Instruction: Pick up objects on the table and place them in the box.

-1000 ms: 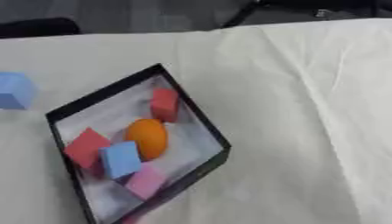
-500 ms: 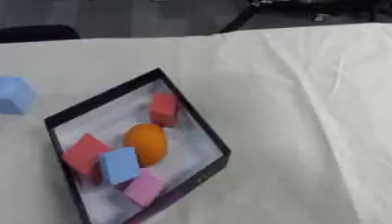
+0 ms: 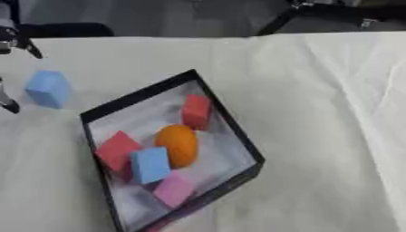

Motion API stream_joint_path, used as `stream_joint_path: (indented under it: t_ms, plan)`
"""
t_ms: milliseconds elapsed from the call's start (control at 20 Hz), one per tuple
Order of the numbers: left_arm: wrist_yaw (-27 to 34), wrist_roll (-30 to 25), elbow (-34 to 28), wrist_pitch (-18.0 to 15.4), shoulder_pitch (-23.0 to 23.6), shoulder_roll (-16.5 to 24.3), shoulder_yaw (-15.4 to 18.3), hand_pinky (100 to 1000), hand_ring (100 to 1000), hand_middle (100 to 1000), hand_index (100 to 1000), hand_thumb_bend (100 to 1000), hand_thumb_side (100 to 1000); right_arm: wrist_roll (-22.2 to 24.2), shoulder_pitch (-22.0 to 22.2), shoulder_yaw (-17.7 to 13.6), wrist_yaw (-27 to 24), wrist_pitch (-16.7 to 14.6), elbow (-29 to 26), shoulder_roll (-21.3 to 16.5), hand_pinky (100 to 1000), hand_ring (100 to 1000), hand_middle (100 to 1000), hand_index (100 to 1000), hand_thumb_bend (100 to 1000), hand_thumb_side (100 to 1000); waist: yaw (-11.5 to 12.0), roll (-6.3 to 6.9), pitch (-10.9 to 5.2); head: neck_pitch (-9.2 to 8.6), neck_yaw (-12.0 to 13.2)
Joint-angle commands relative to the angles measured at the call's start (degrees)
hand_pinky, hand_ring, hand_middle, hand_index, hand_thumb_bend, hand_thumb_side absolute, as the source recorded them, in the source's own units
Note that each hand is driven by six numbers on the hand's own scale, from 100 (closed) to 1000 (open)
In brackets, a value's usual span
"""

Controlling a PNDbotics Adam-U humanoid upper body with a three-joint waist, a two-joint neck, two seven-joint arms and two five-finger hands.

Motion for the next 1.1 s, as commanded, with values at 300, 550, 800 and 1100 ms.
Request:
stream_joint_path:
  t_ms: [300, 550, 800, 1100]
  plan:
    - [-3.36, 3.46, 3.35, -1.53, -1.71, -0.44, 0.84, 889, 914, 826, 874, 846, 161, 0.1, -1.08, -0.37, -0.32, 0.06, -0.47, -1.19, 866, 761, 732, 796, 100, 562, -0.28, -0.48, 0.07, -1.31, 0.8]
    - [-1.56, 5.5, 4.34, -1.07, -2.16, -1.02, 1.69, 891, 910, 823, 878, 806, 159, 0.09, -1.0, -0.33, -0.45, 0.14, -0.25, -0.97, 866, 760, 732, 796, 100, 567, -0.27, -0.72, 0.22, -1.5, -0.49]
    - [0.73, 6.66, 5.8, 0.82, -2.64, -1.49, 2.56, 892, 908, 823, 878, 767, 169, 0.24, -1.13, -0.22, -0.48, 0.22, -0.24, -0.9, 866, 760, 733, 796, 100, 567, -0.52, -0.98, 0.44, -1.91, -2.13]
    - [0.75, 6.23, 7.71, 2.36, -2.87, -2.02, 3.27, 888, 904, 820, 878, 751, 181, 0.19, -1.22, -0.26, -0.57, 0.28, -0.23, -0.89, 866, 761, 733, 796, 100, 561, -0.77, -1.16, 1.12, -2.08, -2.11]
